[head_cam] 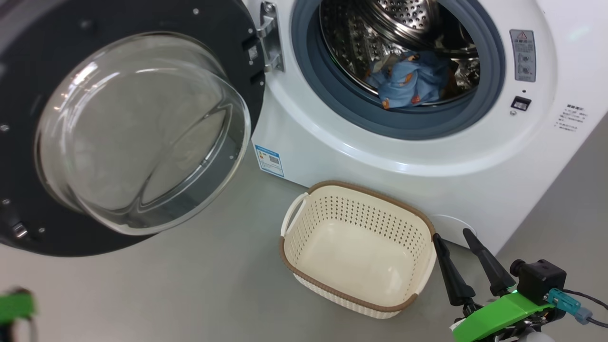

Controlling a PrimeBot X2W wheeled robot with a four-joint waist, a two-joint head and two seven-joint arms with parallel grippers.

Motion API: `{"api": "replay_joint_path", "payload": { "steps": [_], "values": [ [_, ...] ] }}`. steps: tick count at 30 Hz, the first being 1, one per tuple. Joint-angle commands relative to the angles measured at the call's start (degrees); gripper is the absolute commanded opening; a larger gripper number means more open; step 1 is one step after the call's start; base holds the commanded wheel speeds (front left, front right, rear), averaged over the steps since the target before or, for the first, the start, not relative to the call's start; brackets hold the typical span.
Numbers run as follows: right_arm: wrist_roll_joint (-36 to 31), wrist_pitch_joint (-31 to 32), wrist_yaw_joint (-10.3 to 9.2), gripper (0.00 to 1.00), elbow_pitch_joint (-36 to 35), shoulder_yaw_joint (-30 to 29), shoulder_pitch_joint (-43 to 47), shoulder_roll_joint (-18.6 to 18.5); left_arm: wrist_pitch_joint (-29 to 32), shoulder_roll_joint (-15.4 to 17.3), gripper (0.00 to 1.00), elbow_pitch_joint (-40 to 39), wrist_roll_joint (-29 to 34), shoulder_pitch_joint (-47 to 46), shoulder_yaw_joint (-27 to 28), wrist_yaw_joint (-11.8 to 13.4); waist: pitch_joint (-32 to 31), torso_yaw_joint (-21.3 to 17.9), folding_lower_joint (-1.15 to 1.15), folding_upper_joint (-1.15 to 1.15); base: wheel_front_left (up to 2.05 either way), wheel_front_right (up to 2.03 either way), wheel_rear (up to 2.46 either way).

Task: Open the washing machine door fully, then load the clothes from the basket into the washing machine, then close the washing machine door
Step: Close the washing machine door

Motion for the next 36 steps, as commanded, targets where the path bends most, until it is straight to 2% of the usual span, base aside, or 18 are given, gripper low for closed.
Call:
{"api": "replay_joint_path", "payload": {
  "steps": [1, 7, 14, 16, 21, 26, 29, 36],
  "values": [
    [-0.8, -0.4, 0.09, 1.0, -1.6, 1.0, -0.5, -0.2, -0.4, 4.7, 0.0, -1.6, -2.3, -4.6, 2.7, -0.1, 1.0, -0.8, 0.0, 0.0, 0.0, 0.0, 0.0],
    [-1.1, -0.4, 0.09, 1.0, -1.9, 0.6, -1.5, -0.5, -0.4, 17.2, 0.0, 4.1, -10.9, -13.0, 2.4, -0.2, 2.8, -2.2, 0.0, 0.0, 0.0, 0.0, 0.0],
    [-1.3, -0.4, 0.09, 1.0, -2.3, 1.0, -2.9, -1.0, 0.9, 27.9, 0.0, 19.1, -25.3, -22.7, 0.1, -0.2, 5.3, -3.9, 0.0, 0.0, 0.0, 0.0, 0.0],
    [-1.4, -0.4, 0.09, 1.0, -2.2, 1.2, -3.4, -1.0, 4.7, 29.1, 0.0, 23.6, -32.9, -25.6, -0.4, -0.2, 5.9, -4.3, 0.0, 0.0, 0.0, 0.0, 0.0],
    [-1.6, -0.4, 0.09, 1.0, -2.2, 1.4, -3.9, -1.0, 16.0, 34.4, 0.0, 31.3, -46.6, -30.7, -1.6, -0.2, 7.2, -4.5, 0.0, 0.0, 0.0, 0.0, 0.0],
    [-1.7, -0.4, 0.09, 1.0, -2.1, 1.6, -4.2, -1.2, 28.2, 36.1, 0.0, 37.6, -56.9, -34.1, -1.8, -0.2, 7.9, -4.3, 0.0, 0.0, 0.0, 0.0, 0.0],
    [-1.7, -0.4, 0.09, 1.0, -2.0, 2.0, -4.3, -1.3, 36.0, 37.2, 0.0, 39.6, -60.7, -34.5, -2.7, -0.2, 8.0, -4.3, 0.0, 0.0, 0.0, 0.0, 0.0],
    [-1.5, -0.4, 0.09, 1.0, -2.1, 2.3, -4.2, -1.7, 41.8, 38.8, 0.0, 41.7, -63.6, -34.0, -2.8, -0.2, 8.0, -4.1, 0.0, 0.0, 0.0, 0.0, 0.0]
  ]
}}
